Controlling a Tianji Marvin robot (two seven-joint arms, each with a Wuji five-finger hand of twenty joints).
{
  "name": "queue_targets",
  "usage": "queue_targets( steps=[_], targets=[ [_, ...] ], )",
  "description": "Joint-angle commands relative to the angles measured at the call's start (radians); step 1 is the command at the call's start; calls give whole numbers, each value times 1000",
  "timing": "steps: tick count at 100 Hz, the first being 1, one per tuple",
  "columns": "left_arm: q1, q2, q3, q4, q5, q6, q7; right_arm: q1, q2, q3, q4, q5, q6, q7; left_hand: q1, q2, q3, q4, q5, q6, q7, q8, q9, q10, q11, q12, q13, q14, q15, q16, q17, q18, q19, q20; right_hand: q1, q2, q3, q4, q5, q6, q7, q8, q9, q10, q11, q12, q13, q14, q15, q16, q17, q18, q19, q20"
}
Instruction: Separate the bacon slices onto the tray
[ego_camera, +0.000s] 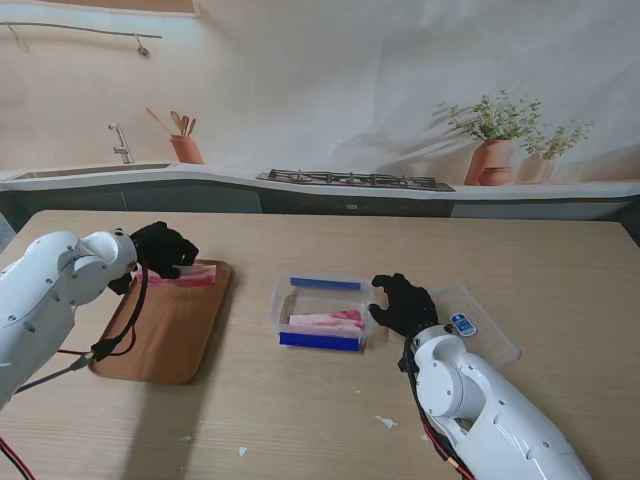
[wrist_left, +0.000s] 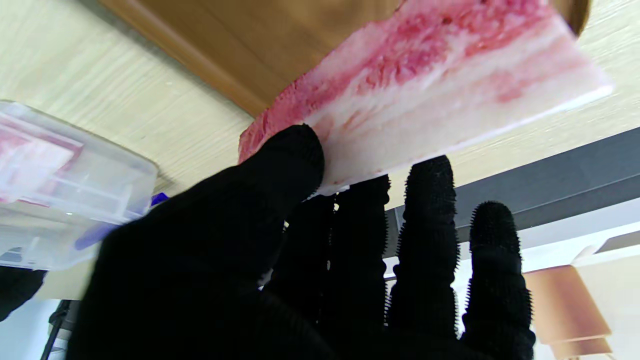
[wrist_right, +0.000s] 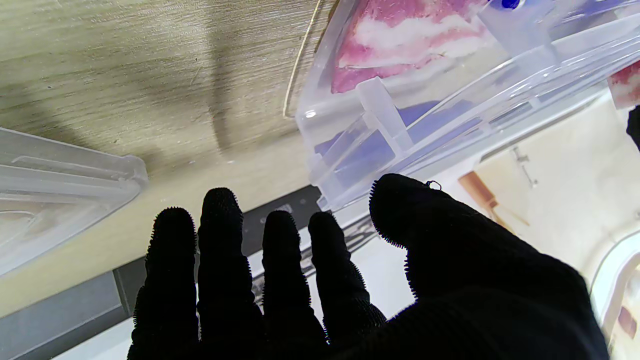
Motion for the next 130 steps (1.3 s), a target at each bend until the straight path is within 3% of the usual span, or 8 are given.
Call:
queue_targets(
  steps=[1, 27, 85, 111, 115, 124, 130],
  targets=[
    [-13, 4, 11, 28, -2, 12, 1, -8, -9, -9, 9, -2, 4, 18, 26, -14, 47, 20, -10, -21, 31, 10, 4, -22, 12, 16, -5, 0, -1, 31, -15, -6, 37, 23, 26, -12, -36, 13, -7, -13, 1, -13, 5, -8, 11, 2, 11, 18, 4, 0, -6, 11, 18, 4],
    [-67, 4, 108, 115, -57, 26, 6, -6, -9, -13, 9, -3, 11, 19, 29, -4, 34, 22, -16, -45, 27, 0, -11, -34, 5, 17, -30, -19, -7, 27, -44, -31, 32, 22, 26, -13, -36, 13, -7, -14, 0, -12, 5, -8, 11, 2, 11, 18, 4, 0, -4, 11, 19, 5],
    [-165, -7, 314, 255, -136, 99, 58, -10, -9, -11, 6, -3, 14, 17, 42, 21, -10, 16, -24, -57, 22, -14, -24, -40, -11, 11, -50, -29, -11, 20, -74, -27, 19, 15, 26, -13, -36, 13, -7, -15, 1, -12, 3, -8, 8, 1, 11, 19, 4, -1, -6, 11, 17, 5],
    [-199, -15, 402, 291, -144, 101, 119, -10, -9, -9, 6, -3, 12, 17, 60, 57, -97, -8, -44, -56, -5, -105, -50, -63, -65, -49, -73, -49, -44, -17, -90, -29, 17, 12, 24, -11, -38, 13, -7, -15, 1, -12, 3, -8, 8, 1, 9, 21, 3, -1, -7, 12, 16, 5],
    [-201, -16, 410, 293, -141, 103, 133, -11, -10, -9, 5, -2, 12, 16, 45, 50, -93, -5, -74, -39, -33, -141, -86, -62, -94, -76, -95, -50, -65, -34, -97, -31, 16, 12, 24, -10, -38, 13, -7, -14, 0, -12, 3, -8, 8, 1, 9, 20, 3, -1, -8, 12, 15, 5],
    [-206, -14, 423, 292, -126, 105, 151, -12, -10, -7, 4, -1, 11, 15, -47, 73, -23, -2, -119, 17, -172, -224, -273, -42, 14, -281, -146, -53, -111, -98, -108, -37, 19, 10, 23, -9, -40, 13, -7, -15, 0, -13, 3, -8, 8, 1, 8, 20, 3, -1, -9, 12, 14, 5],
    [-210, -13, 435, 293, -117, 103, 162, -13, -10, -5, 4, -1, 10, 14, -111, 105, 22, 27, -137, 39, -246, -246, -356, -41, 47, -413, -168, -57, -128, -119, -114, -39, 18, 8, 24, -8, -41, 13, -6, -14, 0, -13, 3, -8, 8, 1, 9, 21, 3, -1, -9, 12, 14, 5]
  ],
)
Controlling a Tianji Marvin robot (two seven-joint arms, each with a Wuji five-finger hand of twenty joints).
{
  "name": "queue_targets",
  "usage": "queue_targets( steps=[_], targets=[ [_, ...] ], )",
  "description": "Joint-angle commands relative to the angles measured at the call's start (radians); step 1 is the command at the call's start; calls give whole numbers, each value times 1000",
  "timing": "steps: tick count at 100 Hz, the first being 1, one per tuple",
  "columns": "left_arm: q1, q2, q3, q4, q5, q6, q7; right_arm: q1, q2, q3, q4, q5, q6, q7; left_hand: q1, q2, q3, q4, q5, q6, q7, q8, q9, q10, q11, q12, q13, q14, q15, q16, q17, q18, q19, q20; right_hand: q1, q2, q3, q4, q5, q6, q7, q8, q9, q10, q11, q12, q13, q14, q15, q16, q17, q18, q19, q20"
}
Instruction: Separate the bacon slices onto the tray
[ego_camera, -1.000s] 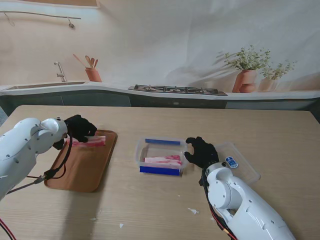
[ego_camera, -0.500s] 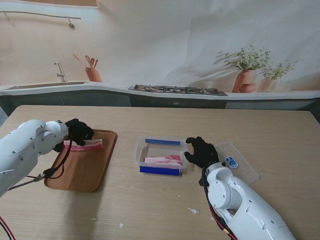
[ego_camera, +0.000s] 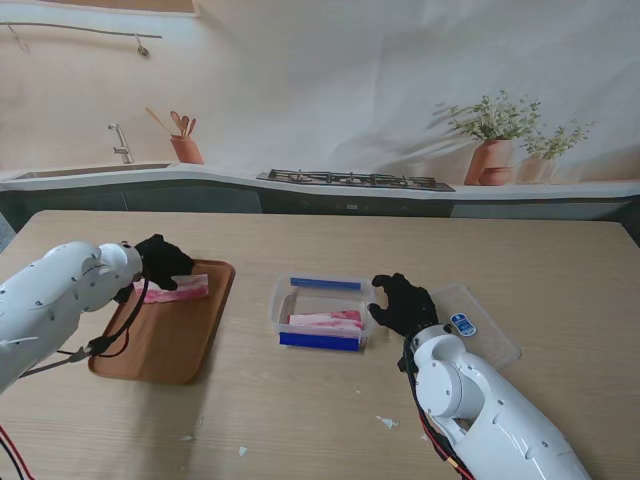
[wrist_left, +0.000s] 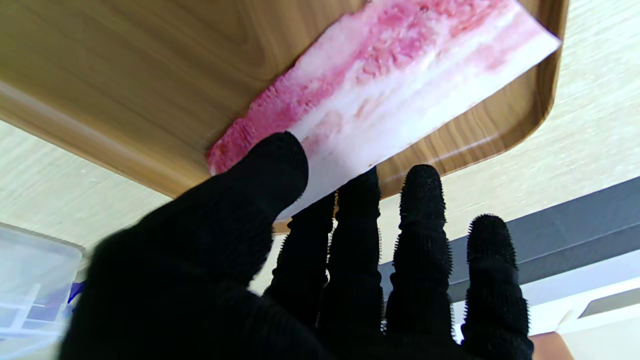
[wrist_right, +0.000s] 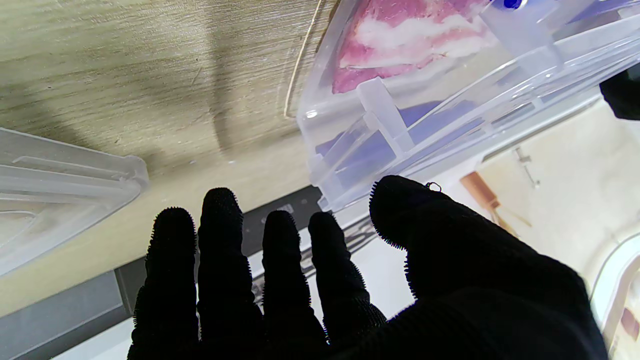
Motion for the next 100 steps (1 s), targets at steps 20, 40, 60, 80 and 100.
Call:
queue_targets(
  steps=[20, 40, 60, 80, 100],
  targets=[
    [-29, -1, 43, 11, 20, -15, 21, -15, -9, -2, 3, 1, 2, 17, -128, 7, 61, 30, -111, 50, -251, -99, -229, 10, -42, -259, -129, -12, -119, -101, -42, -19, 3, 0, 24, -17, -42, 13, -5, -14, -2, -13, 3, -8, 8, 1, 7, 21, 2, -1, -10, 12, 14, 6],
    [-23, 5, 23, 6, 71, -30, 92, -14, -9, -2, 3, 1, 2, 17, -169, -1, 47, 17, -224, 26, -338, -141, -413, 52, -129, -339, -268, -3, -209, -173, -79, -29, -26, -17, 27, -18, -42, 14, -5, -13, -3, -13, 3, -8, 8, 1, 8, 21, 2, -1, -10, 12, 14, 7],
    [92, 2, -226, -142, 147, -71, 69, -12, -9, -5, 5, 2, 2, 18, -205, 31, 4, 19, -229, 45, -345, -151, -422, 35, -83, -331, -307, 3, -182, -177, -88, -33, -16, -16, 26, -18, -42, 14, -5, -13, -3, -13, 3, -8, 8, 1, 7, 21, 2, -1, -9, 12, 14, 8],
    [208, -19, -400, -378, 97, -128, -69, -10, -9, -7, 6, 4, 1, 20, -218, 45, -36, 30, -138, 73, -262, -113, -312, 37, 22, -259, -197, -9, -57, -94, 26, -15, 97, 42, 25, -17, -42, 14, -5, -14, -3, -13, 3, -8, 8, 1, 8, 21, 2, -2, -8, 12, 13, 8],
    [255, -37, -399, -574, -144, -12, -277, -11, -9, -6, 4, 8, -1, 20, -181, 74, -65, 37, 9, 82, -163, -63, -124, 63, 67, -181, -22, 21, 29, -23, 159, 22, 177, 89, 26, -16, -42, 14, -4, -13, -4, -13, 3, -8, 8, 1, 8, 22, 2, -2, -9, 14, 12, 9]
  ],
)
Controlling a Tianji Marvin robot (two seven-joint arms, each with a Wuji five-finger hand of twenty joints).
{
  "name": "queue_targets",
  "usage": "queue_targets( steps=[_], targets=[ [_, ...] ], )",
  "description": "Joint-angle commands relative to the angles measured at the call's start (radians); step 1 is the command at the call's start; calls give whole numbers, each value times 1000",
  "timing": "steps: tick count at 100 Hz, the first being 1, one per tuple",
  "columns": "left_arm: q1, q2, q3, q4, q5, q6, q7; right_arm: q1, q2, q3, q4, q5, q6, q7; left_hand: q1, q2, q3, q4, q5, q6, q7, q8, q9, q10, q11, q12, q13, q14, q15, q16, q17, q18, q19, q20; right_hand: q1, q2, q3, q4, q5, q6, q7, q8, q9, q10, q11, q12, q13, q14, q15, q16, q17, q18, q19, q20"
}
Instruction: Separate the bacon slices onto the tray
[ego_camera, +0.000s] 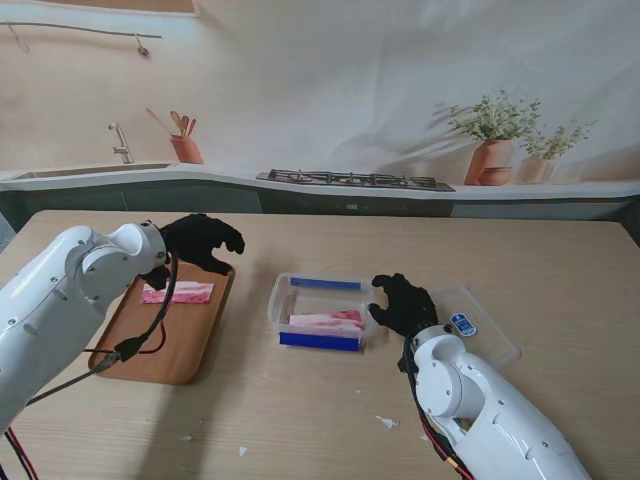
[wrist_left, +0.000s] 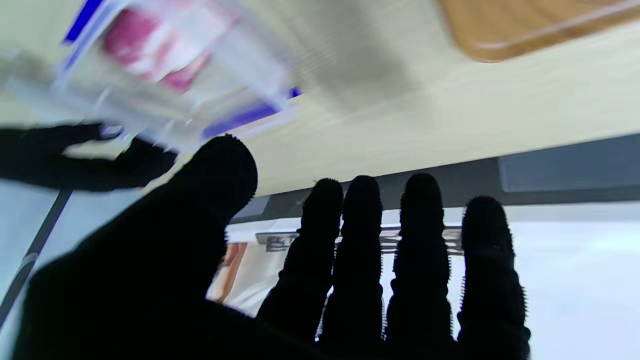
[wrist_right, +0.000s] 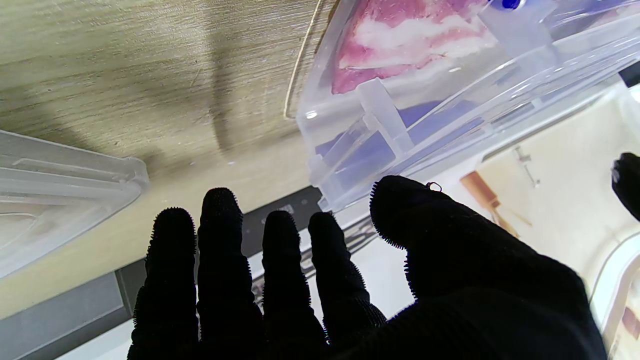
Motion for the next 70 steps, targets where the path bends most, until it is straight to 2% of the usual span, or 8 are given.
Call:
queue_targets(
  steps=[1, 23, 49, 58, 70],
  targets=[
    [-5, -31, 28, -43, 22, 15, 17, -11, -9, -6, 4, 3, -1, 19, 6, 35, -19, 23, 38, 21, 29, 20, 44, 31, 15, 22, 42, 26, 21, 24, 25, 42, 63, 27, 26, -18, -33, 14, -5, -13, -4, -13, 3, -8, 8, 1, 8, 20, 2, -2, -8, 13, 12, 9],
    [-36, -54, 154, -122, -174, 181, -51, -15, -10, 0, 2, 5, -7, 16, 50, 139, -116, 42, 122, 30, -21, -8, 121, 62, -58, -24, 99, 65, -47, -16, 75, 44, 42, 17, 26, -18, -32, 14, -4, -13, -3, -12, 3, -8, 8, 1, 8, 21, 3, -1, -7, 12, 12, 9],
    [-88, -101, 310, -133, -366, 384, -49, -22, -9, 12, -2, 12, -15, 17, 74, 155, -156, 51, 162, 69, -108, -54, 126, 111, -122, -96, 87, 128, -111, -73, 115, 60, -14, -23, 28, -18, -33, 14, -2, -13, -4, -13, 3, -8, 8, 1, 8, 20, 2, -2, -8, 12, 11, 10],
    [-113, -116, 367, -119, -404, 420, -46, -24, -9, 14, -3, 13, -17, 17, 78, 159, -160, 51, 174, 75, -125, -61, 126, 115, -127, -102, 81, 136, -113, -76, 116, 73, -24, -29, 28, -17, -34, 14, -3, -11, -4, -13, 3, -8, 8, 1, 8, 20, 2, -2, -8, 12, 10, 10],
    [-149, -135, 434, -87, -407, 435, -27, -24, -10, 15, -4, 15, -18, 17, 81, 165, -158, 53, 179, 76, -134, -64, 127, 116, -130, -105, 80, 134, -114, -78, 118, 69, -23, -29, 27, -17, -34, 14, -2, -12, -5, -13, 3, -8, 8, 1, 7, 22, 2, -2, -7, 12, 10, 10]
  ],
)
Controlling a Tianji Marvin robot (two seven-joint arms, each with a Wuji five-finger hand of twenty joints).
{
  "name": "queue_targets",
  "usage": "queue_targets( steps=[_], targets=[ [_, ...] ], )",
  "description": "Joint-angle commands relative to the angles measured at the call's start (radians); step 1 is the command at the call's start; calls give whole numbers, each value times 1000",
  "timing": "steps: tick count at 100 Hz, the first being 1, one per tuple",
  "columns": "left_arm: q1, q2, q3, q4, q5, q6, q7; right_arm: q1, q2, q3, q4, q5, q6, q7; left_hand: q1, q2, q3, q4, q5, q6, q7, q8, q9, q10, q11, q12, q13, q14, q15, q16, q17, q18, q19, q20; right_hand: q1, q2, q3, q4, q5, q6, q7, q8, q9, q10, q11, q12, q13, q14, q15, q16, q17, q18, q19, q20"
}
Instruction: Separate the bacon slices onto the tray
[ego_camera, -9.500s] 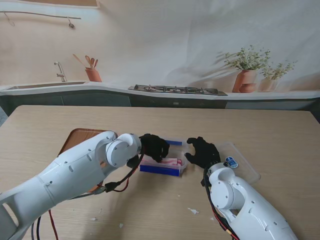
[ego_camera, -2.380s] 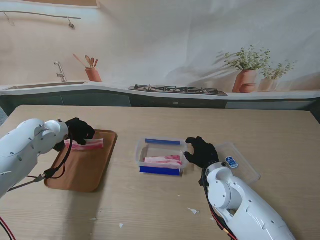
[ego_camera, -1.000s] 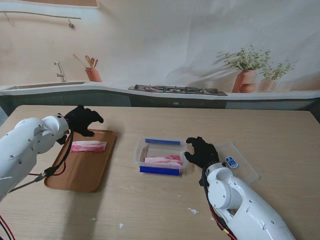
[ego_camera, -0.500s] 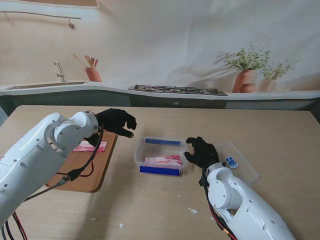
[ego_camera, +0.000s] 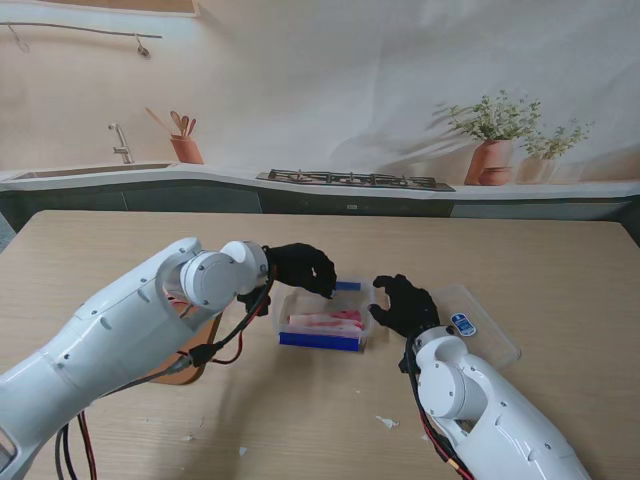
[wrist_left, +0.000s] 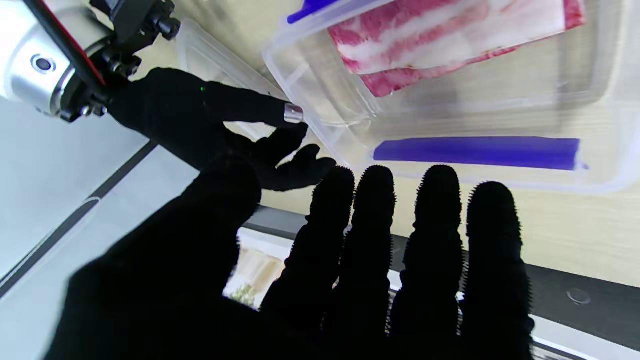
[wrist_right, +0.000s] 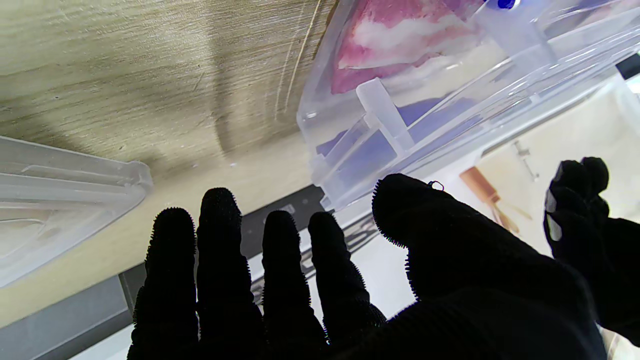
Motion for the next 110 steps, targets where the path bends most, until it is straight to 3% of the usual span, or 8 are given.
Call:
queue_targets(
  steps=[1, 14, 34, 51, 74, 90, 110],
  targets=[
    [-10, -28, 13, 13, 5, 8, -8, -11, -7, -3, -1, 3, -2, 16, 30, 27, -11, 51, 27, 24, -12, -10, 3, 28, -7, -8, -6, 25, -10, -12, 10, 30, -10, -12, 28, -17, -17, 14, -3, -13, -5, -13, 3, -8, 8, 1, 7, 15, 2, -2, -7, 12, 10, 10],
    [-36, -48, 64, 43, -21, 60, -2, -9, -7, -5, 0, 5, -4, 18, 49, 27, 7, 54, 39, 33, -27, -17, 6, 36, -21, -22, -10, 33, -24, -25, 4, 34, -18, -16, 27, -17, -18, 14, -3, -13, -5, -13, 3, -8, 8, 1, 8, 14, 2, -2, -7, 12, 10, 11],
    [-79, -74, 146, 112, -40, 85, -7, -9, -8, -4, -1, 8, -7, 19, 46, 32, 9, 51, 33, 37, -47, -25, -16, 41, -42, -43, -36, 33, -46, -48, -8, 20, -24, -19, 26, -17, -19, 14, -3, -13, -6, -13, 3, -8, 8, 1, 8, 14, 1, -2, -7, 12, 9, 11],
    [-98, -101, 191, 167, -97, 117, -22, -10, -7, -2, -3, 9, -11, 23, 22, 113, -69, 46, 14, 61, -91, -43, -66, 61, -71, -64, -105, 52, -58, -68, -79, 7, -25, -12, 25, -17, -20, 14, -2, -14, -6, -13, 3, -8, 8, 1, 9, 14, 1, -2, -7, 13, 8, 11],
    [-116, -127, 231, 220, -132, 138, -35, -13, -7, 2, -6, 8, -12, 19, 33, 141, -124, 48, -20, 79, -138, -57, -137, 78, -104, -82, -185, 56, -104, -118, -128, -7, -61, -24, 27, -17, -20, 14, -2, -15, -6, -13, 3, -8, 8, 1, 9, 13, 1, -2, -7, 13, 8, 12],
    [-117, -135, 246, 240, -129, 131, -32, -13, -7, 2, -7, 8, -11, 20, 22, 150, -143, 50, -77, 82, -165, -68, -221, 76, -124, -92, -290, 54, -136, -170, -187, -29, -117, -49, 27, -14, -21, 14, -2, -15, -6, -13, 3, -8, 8, 1, 9, 13, 1, -2, -7, 11, 8, 12],
    [-106, -145, 238, 261, -117, 108, 3, -15, -7, 3, -8, 8, -11, 18, 9, 161, -174, 51, -201, 69, -188, -81, -353, 62, -141, -101, -410, 8, -143, -208, -274, -83, -135, -59, 28, -15, -22, 14, -3, -15, -7, -13, 3, -8, 8, 1, 9, 14, 1, -2, -8, 13, 7, 13]
  ],
)
